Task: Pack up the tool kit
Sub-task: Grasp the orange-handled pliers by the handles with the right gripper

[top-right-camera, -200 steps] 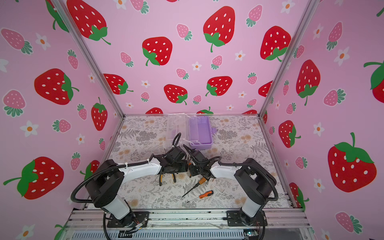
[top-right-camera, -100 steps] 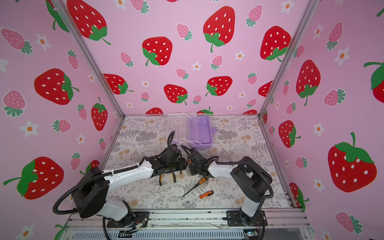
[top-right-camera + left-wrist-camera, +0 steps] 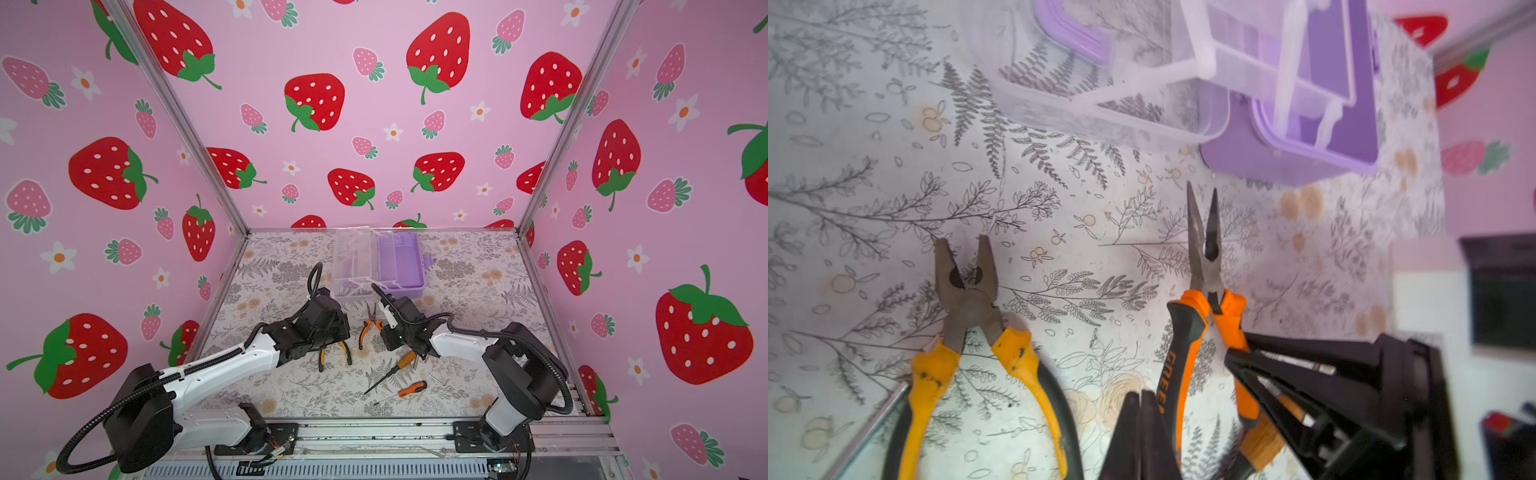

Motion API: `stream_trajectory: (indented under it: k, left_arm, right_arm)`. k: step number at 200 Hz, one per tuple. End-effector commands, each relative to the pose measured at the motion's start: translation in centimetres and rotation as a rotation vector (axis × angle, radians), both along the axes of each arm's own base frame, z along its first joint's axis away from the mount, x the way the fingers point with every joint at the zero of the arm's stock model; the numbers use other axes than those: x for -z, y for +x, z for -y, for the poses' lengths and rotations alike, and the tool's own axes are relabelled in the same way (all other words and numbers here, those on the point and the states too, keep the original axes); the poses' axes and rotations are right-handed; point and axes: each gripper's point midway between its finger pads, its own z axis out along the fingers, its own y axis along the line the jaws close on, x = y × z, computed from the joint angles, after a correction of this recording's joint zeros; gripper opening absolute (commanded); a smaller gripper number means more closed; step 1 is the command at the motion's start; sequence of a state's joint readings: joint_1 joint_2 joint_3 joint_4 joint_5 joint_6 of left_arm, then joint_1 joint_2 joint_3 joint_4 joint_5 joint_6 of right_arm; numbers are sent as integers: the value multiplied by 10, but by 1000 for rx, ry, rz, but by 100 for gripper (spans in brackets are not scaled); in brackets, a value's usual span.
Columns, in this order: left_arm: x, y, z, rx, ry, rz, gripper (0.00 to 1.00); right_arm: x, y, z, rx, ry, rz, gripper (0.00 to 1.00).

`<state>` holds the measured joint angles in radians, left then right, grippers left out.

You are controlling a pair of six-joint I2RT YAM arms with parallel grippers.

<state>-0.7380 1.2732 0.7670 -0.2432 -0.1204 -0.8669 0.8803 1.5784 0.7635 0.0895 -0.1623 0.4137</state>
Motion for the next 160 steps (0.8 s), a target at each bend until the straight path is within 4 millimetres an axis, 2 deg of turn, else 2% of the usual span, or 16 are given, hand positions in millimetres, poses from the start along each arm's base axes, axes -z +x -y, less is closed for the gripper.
stream_trajectory:
  k: [1, 29, 72, 107, 128, 146, 160]
  left_arm:
    - [0, -1, 8, 7, -51, -13, 0]
    - [-3, 1, 26, 42, -130, -10, 0]
    - [-11, 6, 55, 122, -157, -41, 0]
    - [-31, 6, 78, 176, -223, -18, 0]
    - [-56, 7, 78, 176, -260, 34, 0]
    - [-81, 10, 66, 158, -240, 99, 0]
    - [-104, 10, 52, 137, -221, 163, 0]
  right_arm:
    - [-33, -10, -26, -110, 159, -9, 0]
    - [-46, -19, -38, -150, 252, -52, 0]
    - [-79, -23, -51, -161, 394, -80, 0]
    - [-94, -23, -51, -154, 427, -71, 0]
    - [-106, -18, -44, -141, 430, -45, 0]
    - [-124, -8, -33, -114, 436, 6, 0]
    - [-137, 7, -20, -73, 419, 64, 0]
